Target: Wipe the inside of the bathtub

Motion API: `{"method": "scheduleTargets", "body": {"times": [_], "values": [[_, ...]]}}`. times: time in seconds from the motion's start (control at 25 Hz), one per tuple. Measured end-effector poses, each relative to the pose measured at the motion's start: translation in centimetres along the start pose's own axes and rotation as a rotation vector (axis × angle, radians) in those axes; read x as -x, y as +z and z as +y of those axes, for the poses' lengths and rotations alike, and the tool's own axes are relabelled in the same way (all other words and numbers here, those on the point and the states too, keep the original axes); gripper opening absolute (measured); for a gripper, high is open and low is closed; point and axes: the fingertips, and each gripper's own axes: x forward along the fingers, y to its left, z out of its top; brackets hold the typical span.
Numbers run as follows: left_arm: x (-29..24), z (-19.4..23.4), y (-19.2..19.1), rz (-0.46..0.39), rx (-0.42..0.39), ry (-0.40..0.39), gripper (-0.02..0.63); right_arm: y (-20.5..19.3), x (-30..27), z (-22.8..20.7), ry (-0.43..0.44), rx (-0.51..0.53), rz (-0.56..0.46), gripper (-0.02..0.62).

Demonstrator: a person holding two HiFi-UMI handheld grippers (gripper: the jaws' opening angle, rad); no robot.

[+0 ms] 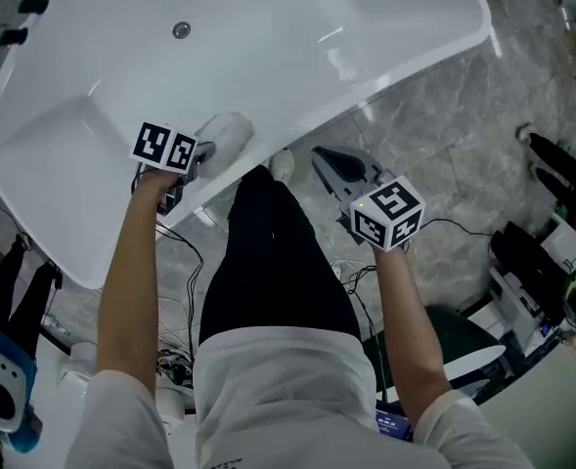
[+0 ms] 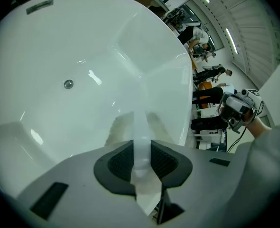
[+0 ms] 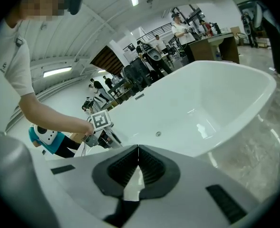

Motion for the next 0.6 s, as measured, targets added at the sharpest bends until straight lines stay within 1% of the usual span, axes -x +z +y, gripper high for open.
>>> {"method": "scheduleTargets", "body": {"times": [0.36,0.6], "values": [[-1.1,-2.5,3.5,0.021,-0.076,-0.054,0.091,2.4,-0.3,-1.2,-0.058,-0.013,-0.030,0.020],[-2.2,-3.7,5.9,0.034,-0.091,-0.074,0.091,3.4,-0.2,-3.5,-0.076,-0.030,-0.043,0.020]]}}
